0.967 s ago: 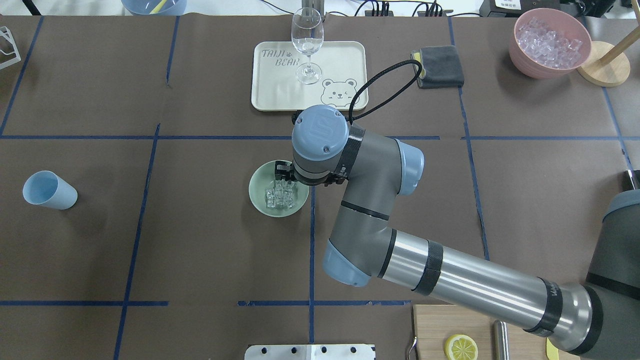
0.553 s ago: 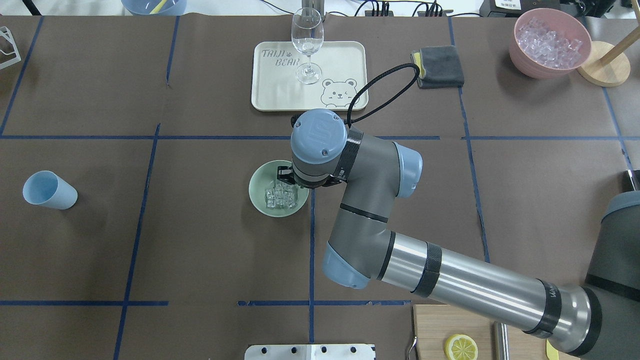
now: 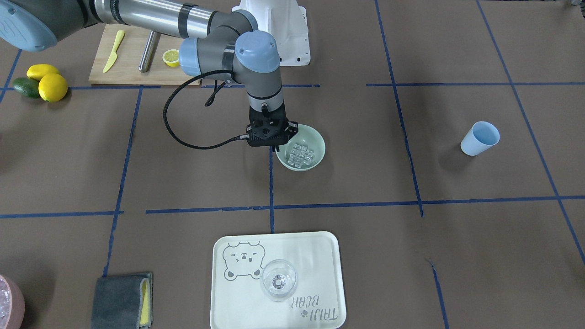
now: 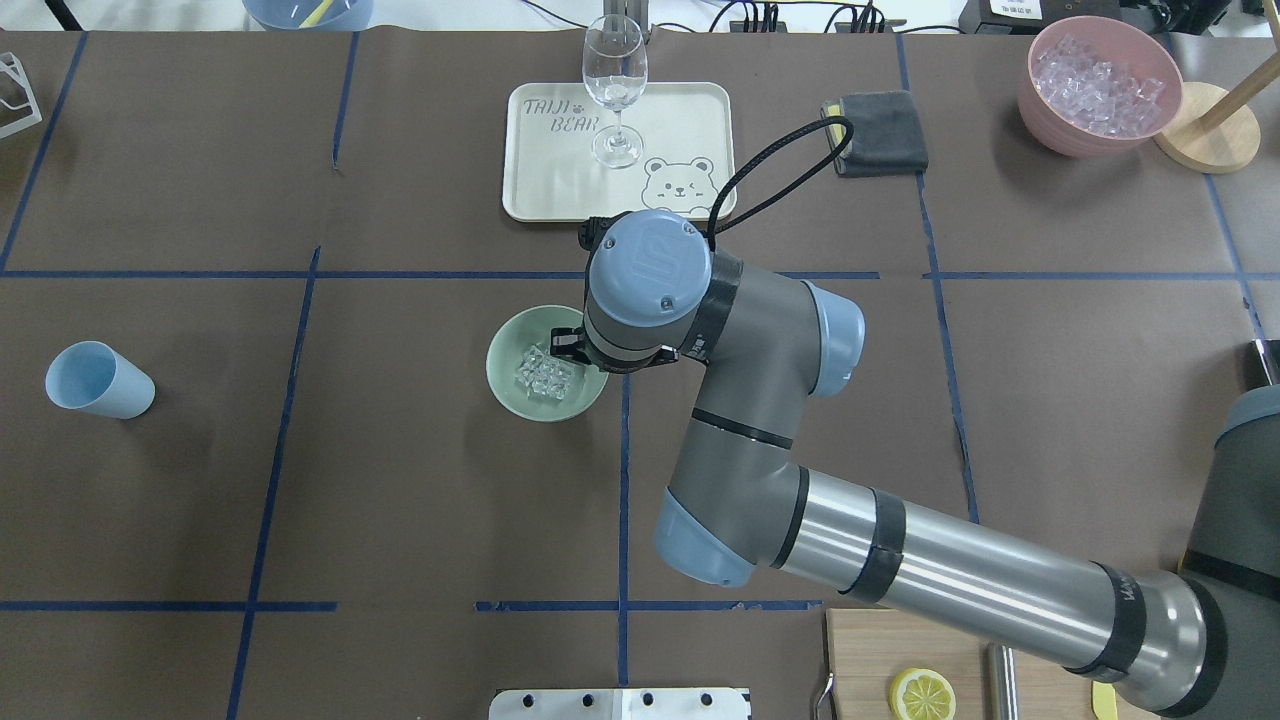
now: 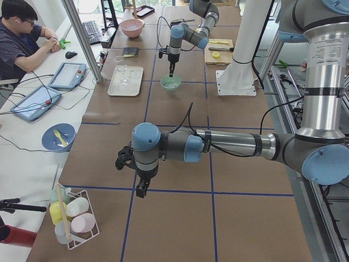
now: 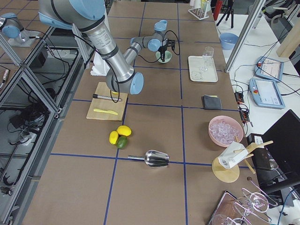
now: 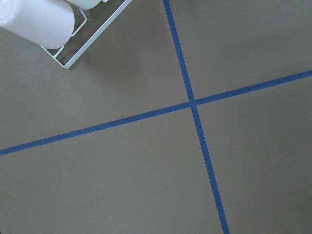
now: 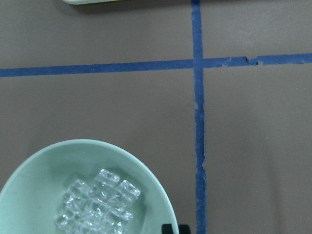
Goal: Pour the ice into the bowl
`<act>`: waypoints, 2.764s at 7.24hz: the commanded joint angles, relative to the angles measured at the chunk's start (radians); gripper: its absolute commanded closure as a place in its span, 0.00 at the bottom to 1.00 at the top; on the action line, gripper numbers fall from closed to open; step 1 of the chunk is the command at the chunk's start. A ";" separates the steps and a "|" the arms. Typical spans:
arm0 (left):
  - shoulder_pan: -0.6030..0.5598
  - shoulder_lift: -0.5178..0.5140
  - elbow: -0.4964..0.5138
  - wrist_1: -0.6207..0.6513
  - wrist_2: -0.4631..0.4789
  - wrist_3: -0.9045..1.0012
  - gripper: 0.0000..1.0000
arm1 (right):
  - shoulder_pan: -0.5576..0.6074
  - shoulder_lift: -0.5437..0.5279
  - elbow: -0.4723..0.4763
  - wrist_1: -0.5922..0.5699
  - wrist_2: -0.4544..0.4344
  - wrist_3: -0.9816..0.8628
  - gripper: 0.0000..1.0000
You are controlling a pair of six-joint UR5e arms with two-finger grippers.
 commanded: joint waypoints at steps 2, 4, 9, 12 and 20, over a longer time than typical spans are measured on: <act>-0.001 0.003 0.003 0.007 -0.068 -0.002 0.00 | 0.165 -0.173 0.250 -0.006 0.181 -0.138 1.00; 0.000 0.021 -0.003 0.003 -0.084 0.000 0.00 | 0.345 -0.332 0.318 0.005 0.375 -0.386 1.00; 0.000 0.021 -0.002 0.000 -0.084 0.000 0.00 | 0.480 -0.789 0.306 0.325 0.435 -0.628 1.00; 0.000 0.023 -0.003 0.000 -0.084 0.000 0.00 | 0.503 -0.920 0.198 0.541 0.434 -0.636 1.00; 0.000 0.035 -0.006 -0.002 -0.084 0.005 0.00 | 0.594 -0.923 0.091 0.656 0.461 -0.646 0.00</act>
